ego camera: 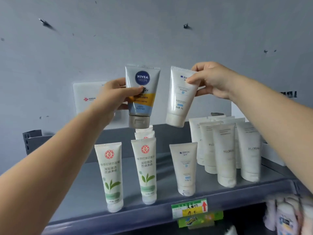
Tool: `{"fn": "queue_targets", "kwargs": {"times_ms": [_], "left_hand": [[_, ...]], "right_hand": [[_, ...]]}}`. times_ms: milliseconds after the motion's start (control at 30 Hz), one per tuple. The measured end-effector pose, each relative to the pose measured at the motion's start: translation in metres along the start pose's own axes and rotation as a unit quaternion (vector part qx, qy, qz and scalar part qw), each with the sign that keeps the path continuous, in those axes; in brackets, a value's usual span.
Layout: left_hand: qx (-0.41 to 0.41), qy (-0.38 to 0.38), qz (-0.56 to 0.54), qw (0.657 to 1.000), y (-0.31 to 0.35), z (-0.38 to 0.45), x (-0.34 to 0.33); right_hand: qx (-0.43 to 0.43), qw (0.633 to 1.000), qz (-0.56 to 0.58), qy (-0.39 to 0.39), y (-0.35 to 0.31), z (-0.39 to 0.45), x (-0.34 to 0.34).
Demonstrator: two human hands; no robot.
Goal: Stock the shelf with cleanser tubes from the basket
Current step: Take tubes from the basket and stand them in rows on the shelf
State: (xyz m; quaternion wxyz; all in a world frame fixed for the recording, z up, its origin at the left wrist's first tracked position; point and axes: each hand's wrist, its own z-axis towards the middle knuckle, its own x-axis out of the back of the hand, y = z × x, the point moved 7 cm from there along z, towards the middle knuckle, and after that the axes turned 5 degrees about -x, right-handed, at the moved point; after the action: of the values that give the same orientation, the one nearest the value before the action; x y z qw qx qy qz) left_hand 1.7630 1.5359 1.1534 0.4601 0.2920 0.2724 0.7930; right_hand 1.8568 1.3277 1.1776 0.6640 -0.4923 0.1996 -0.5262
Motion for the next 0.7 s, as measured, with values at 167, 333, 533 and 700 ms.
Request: {"fn": "queue_targets", "kwargs": {"times_ms": [167, 333, 533, 700], "left_hand": [[0.008, 0.022, -0.023, 0.999, -0.021, 0.019, 0.020], [0.022, 0.032, -0.015, 0.999, -0.042, 0.027, 0.030], [0.050, 0.043, 0.012, 0.998, -0.062, 0.031, 0.040], [0.085, 0.054, 0.013, 0.995, -0.074, 0.032, 0.045]], "right_hand": [[-0.021, 0.997, -0.079, -0.001, 0.020, 0.033, -0.017], [-0.049, 0.980, -0.194, -0.020, 0.058, 0.049, -0.031], [-0.049, 0.898, -0.429, -0.084, 0.079, 0.057, -0.044], [-0.068, 0.847, -0.506, -0.149, 0.097, 0.061, -0.060]]}}
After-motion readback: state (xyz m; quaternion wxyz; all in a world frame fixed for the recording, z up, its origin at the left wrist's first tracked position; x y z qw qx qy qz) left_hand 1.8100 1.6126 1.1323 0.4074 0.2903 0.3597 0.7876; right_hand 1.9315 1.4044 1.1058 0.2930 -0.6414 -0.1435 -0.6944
